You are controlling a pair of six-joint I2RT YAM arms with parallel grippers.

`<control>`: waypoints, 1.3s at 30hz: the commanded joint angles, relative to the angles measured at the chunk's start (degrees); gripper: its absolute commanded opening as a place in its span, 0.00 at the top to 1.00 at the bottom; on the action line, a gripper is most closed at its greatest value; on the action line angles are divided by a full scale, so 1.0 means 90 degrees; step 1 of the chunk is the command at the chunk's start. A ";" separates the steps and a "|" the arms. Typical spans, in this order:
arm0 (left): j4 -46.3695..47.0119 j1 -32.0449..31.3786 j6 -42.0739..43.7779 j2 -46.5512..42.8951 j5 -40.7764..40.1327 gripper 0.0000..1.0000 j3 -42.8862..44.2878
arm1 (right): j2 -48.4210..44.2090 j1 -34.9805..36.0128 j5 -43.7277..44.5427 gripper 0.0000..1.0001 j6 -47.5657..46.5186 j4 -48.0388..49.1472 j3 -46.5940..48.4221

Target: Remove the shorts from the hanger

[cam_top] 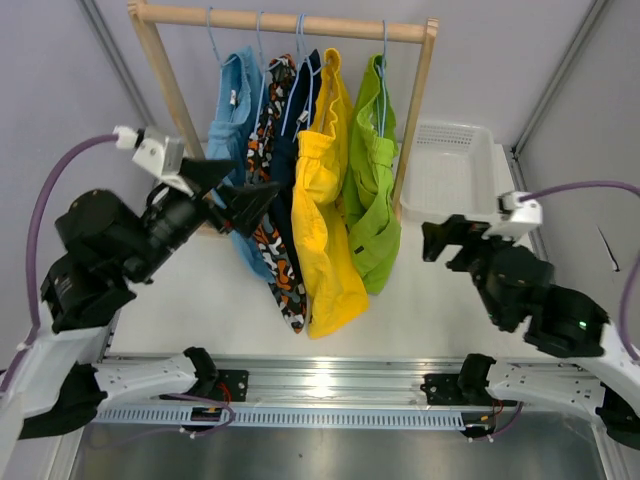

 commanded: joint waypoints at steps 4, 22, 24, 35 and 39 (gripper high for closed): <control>0.1048 -0.0074 0.0705 0.1468 0.0234 0.01 0.0754 | 0.0728 0.0018 0.0196 0.01 -0.0321 0.1116 -0.0701; 0.1362 -0.0074 0.0841 0.5962 -0.1809 0.01 0.4709 | -0.0706 -0.0099 0.0693 0.00 0.0363 0.0366 -0.1854; 0.1440 -0.0074 0.0812 0.6156 -0.2004 0.01 0.4748 | -0.0824 -0.0099 0.0713 0.01 0.0372 0.0249 -0.1864; 0.1792 -0.0074 0.0968 0.6958 -0.2513 0.10 0.5090 | -0.1117 -0.0099 0.0635 0.00 0.0519 0.0004 -0.1844; 0.1831 -0.0064 0.0968 0.7095 -0.2552 0.36 0.5081 | -0.1127 -0.0099 0.0615 0.00 0.0548 -0.0035 -0.1825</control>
